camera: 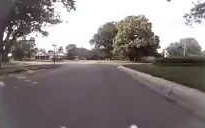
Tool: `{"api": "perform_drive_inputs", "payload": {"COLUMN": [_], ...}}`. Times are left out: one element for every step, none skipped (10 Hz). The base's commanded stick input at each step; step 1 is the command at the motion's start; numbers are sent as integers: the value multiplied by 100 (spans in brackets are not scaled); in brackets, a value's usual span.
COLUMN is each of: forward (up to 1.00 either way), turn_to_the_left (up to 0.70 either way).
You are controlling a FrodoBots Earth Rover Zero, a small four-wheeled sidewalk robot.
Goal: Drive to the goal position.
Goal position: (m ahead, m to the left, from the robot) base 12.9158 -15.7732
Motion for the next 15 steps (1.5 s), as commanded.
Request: {"api": "perform_drive_inputs", "payload": {"forward": [100, 100, 100, 100, 100, 100, 100, 100, 100, 100, 100, 100, 100, 100, 100], "turn_to_the_left": [0, 0, 0, 0, 0, 0, 0, 0, 0, 0, 0, 0, 0, 0, 0]}}
